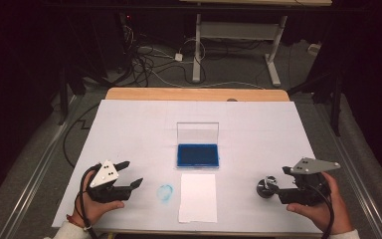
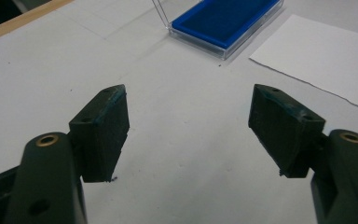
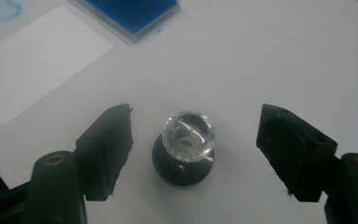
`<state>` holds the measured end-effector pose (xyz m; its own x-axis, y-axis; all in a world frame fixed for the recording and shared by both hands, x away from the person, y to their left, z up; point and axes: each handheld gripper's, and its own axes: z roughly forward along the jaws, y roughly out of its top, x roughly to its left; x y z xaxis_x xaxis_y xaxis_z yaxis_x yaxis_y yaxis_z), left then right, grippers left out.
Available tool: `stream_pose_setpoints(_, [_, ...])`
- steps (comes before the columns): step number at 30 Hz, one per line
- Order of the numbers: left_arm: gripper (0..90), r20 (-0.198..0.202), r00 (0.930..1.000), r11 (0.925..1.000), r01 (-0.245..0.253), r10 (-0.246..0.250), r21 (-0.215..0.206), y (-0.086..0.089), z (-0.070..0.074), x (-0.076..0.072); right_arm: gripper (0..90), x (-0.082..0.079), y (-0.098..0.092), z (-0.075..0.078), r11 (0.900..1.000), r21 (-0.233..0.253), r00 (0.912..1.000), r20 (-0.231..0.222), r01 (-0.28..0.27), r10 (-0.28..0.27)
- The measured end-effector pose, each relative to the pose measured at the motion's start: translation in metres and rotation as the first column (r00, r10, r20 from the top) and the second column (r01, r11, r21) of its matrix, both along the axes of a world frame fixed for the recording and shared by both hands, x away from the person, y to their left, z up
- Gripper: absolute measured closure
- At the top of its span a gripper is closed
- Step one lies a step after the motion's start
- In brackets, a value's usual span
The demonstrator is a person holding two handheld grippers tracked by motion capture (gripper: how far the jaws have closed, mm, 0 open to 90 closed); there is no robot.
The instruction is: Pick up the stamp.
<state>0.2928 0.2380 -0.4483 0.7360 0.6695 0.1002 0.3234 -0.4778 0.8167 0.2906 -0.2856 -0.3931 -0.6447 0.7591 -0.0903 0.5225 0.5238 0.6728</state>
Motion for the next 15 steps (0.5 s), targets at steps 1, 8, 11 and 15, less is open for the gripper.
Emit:
stream_pose_setpoints(1, [28.0,0.000,1.0000,1.0000,-0.001,0.001,0.003,0.000,0.000,0.000,27.8,0.008,0.002,-0.007,1.000,-0.016,0.9996,-0.027,0.002,-0.002])
stream_pose_setpoints(8, [27.9,-0.015,0.9999,0.9995,0.003,-0.002,0.032,-0.001,-0.004,0.003,33.9,0.018,0.002,-0.019,1.000,-0.028,0.9965,-0.084,-0.004,0.002])
stream_pose_setpoints(11, [27.8,-0.025,0.9996,0.9992,0.011,-0.010,0.039,-0.002,-0.005,0.004,39.1,0.021,0.002,-0.023,0.999,-0.034,0.9948,-0.100,-0.022,0.019])
stream_pose_setpoints(15, [26.5,-0.026,0.9996,0.9990,0.012,-0.011,0.043,-0.003,-0.006,0.004,46.1,0.022,0.004,-0.025,0.999,-0.032,0.9938,-0.105,-0.038,0.034])
